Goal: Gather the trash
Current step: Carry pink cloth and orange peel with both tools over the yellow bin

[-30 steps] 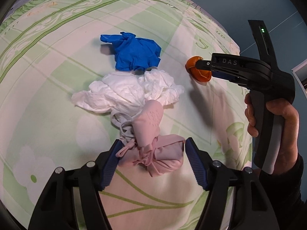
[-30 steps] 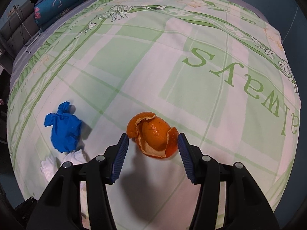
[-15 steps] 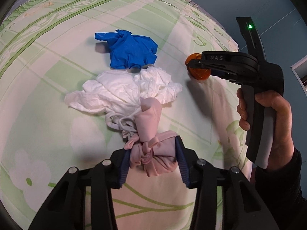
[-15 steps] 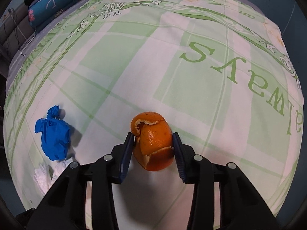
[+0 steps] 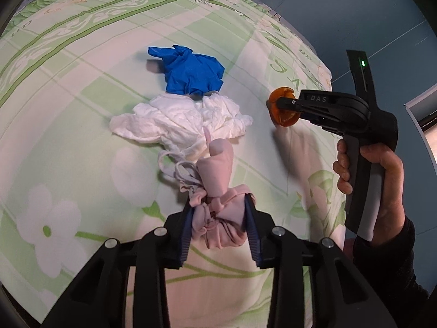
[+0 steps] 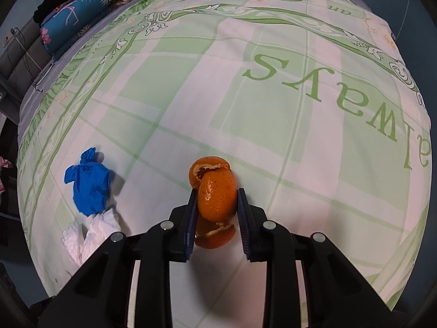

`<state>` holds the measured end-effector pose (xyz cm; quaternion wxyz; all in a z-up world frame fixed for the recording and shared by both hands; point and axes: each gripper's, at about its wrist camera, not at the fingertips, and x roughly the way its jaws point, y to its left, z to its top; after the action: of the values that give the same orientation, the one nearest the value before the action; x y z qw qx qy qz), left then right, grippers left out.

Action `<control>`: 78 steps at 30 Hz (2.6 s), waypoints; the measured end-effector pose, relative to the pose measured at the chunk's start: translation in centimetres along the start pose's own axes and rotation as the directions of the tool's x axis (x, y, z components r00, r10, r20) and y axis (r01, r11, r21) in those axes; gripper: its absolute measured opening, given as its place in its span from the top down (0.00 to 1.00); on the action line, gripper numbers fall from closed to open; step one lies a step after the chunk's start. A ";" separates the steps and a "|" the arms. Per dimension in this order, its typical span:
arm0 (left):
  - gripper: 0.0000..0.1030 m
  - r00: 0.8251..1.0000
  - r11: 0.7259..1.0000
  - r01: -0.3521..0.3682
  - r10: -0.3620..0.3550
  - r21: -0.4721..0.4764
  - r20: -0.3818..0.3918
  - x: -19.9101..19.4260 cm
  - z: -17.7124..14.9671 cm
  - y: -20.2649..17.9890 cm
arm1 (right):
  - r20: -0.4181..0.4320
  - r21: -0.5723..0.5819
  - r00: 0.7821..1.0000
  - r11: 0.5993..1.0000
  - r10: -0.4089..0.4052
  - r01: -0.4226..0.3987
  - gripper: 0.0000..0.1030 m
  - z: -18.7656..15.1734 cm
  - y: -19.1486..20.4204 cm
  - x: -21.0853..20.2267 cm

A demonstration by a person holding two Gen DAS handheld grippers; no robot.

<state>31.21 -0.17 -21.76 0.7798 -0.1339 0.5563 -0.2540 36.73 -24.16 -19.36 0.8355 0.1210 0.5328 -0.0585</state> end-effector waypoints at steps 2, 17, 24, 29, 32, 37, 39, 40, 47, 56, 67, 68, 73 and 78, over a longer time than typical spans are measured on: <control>0.68 1.000 1.000 0.000 0.000 0.000 0.004 -0.6 -0.3 0.1 | -0.001 0.000 1.000 1.000 0.020 -0.020 0.75 -0.5 -0.1 -0.9; 0.68 0.997 0.996 -0.056 0.052 0.073 0.057 -6.8 -4.6 -3.9 | -0.020 -0.038 0.988 0.988 0.151 -0.152 0.75 -7.7 -1.1 -10.8; 0.68 0.997 0.988 -0.057 0.048 0.140 0.064 -8.5 -6.9 -7.8 | -0.013 -0.024 0.988 0.988 0.152 -0.152 0.75 -12.1 -3.8 -14.7; 0.68 0.998 0.975 -0.043 0.031 0.216 0.055 -8.7 -8.3 -11.1 | 0.002 0.017 0.989 0.989 0.146 -0.146 0.75 -14.7 -6.4 -16.6; 0.68 0.999 0.966 -0.031 0.020 0.258 0.046 -8.6 -9.0 -12.9 | 0.015 0.050 0.988 0.986 0.156 -0.157 0.75 -16.2 -8.1 -17.8; 0.68 1.000 0.942 -0.015 0.005 0.334 0.030 -8.2 -10.1 -16.4 | 0.040 0.111 0.985 0.979 0.166 -0.170 0.75 -18.4 -11.3 -19.5; 0.68 1.000 0.932 -0.008 0.000 0.363 0.020 -8.0 -10.7 -17.8 | 0.055 0.128 0.986 0.978 0.159 -0.165 0.75 -19.2 -12.4 -20.3; 0.68 1.000 0.925 -0.006 0.000 0.380 0.017 -7.8 -10.9 -18.6 | 0.062 0.137 0.986 0.977 0.158 -0.165 0.75 -19.5 -13.0 -20.6; 0.68 1.000 0.878 0.019 -0.014 0.478 -0.012 -6.7 -12.4 -23.5 | 0.148 0.237 0.981 0.958 0.129 -0.162 0.75 -22.0 -17.8 -23.9; 0.68 0.996 0.817 0.088 -0.066 0.570 -0.060 -4.9 -14.2 -30.1 | 0.233 0.367 0.972 0.924 0.023 -0.110 0.74 -24.7 -23.9 -27.1; 0.68 0.984 0.780 0.173 -0.111 0.601 -0.140 -1.9 -16.6 -34.9 | 0.257 0.448 0.965 0.891 -0.052 -0.072 0.74 -27.2 -28.2 -27.8; 0.68 0.983 0.778 0.177 -0.110 0.603 -0.147 -1.5 -16.7 -35.1 | 0.255 0.455 0.965 0.888 -0.057 -0.067 0.74 -27.3 -28.6 -27.7; 0.68 0.976 0.750 0.199 -0.091 0.631 -0.199 0.5 -18.6 -36.0 | 0.241 0.484 0.969 0.873 -0.058 -0.068 0.74 -28.0 -30.0 -27.2; 0.67 0.965 0.741 0.221 -0.073 0.634 -0.251 2.4 -19.9 -36.3 | 0.228 0.497 0.972 0.865 -0.055 -0.067 0.74 -28.7 -30.7 -26.8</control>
<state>4.24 -30.33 -12.67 0.6910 0.1324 0.4981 -0.5068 -6.76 -46.97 -10.96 0.8326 0.3275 0.3963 -0.2059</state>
